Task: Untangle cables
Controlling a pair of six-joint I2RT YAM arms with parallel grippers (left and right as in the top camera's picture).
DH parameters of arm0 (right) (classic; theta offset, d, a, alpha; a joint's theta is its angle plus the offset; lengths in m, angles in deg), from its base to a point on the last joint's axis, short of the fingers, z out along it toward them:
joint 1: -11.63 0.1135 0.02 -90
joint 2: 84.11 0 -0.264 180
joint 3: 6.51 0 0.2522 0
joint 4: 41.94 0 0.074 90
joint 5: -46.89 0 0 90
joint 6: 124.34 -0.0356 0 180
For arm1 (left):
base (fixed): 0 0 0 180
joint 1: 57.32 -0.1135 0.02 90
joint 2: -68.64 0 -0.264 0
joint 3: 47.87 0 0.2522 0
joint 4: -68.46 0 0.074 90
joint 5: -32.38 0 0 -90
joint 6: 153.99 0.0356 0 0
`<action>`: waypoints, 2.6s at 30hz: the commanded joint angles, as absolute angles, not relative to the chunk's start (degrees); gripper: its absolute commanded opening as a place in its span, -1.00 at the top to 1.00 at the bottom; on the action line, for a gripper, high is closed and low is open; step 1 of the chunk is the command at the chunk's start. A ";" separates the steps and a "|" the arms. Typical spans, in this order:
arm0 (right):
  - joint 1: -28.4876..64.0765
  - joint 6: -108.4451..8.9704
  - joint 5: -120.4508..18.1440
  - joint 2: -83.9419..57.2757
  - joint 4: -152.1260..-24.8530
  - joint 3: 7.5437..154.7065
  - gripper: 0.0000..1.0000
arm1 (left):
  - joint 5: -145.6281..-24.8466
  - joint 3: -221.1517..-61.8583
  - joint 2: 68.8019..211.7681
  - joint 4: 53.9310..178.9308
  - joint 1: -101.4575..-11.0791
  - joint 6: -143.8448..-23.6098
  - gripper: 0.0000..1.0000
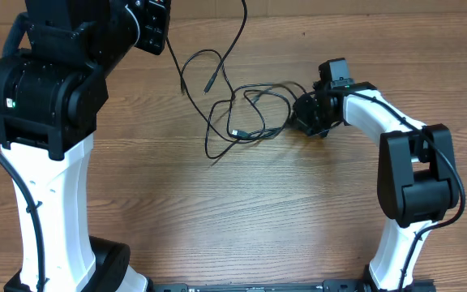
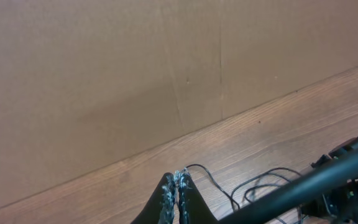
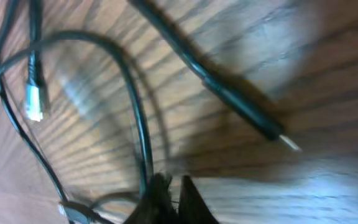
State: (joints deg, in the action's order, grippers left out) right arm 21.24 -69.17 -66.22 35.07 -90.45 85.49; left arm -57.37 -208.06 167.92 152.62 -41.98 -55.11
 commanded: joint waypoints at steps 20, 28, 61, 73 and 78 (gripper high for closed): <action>7.07 -54.00 -51.78 19.09 -108.30 106.10 0.92 | -57.35 -208.26 169.69 156.18 -41.92 -57.53 0.91; 5.52 -50.22 -45.02 7.35 -114.20 118.34 0.92 | -67.16 -208.26 177.41 160.22 -41.83 -58.76 0.91; 5.50 -47.29 5.14 -12.60 -116.83 122.45 0.92 | -71.27 -208.37 208.66 160.59 -38.42 -61.23 -0.99; 1.15 -33.83 0.24 7.53 -102.20 122.45 0.92 | -74.55 -208.37 208.53 162.01 -37.64 -61.23 -0.99; -5.34 -37.15 -12.98 17.69 -105.09 122.45 0.92 | -77.17 -208.37 208.53 163.76 -37.07 -61.20 -0.99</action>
State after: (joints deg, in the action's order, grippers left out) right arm -1.41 -35.81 -4.06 13.56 -103.78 122.31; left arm -73.87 -207.97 209.78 163.22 -37.98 -60.70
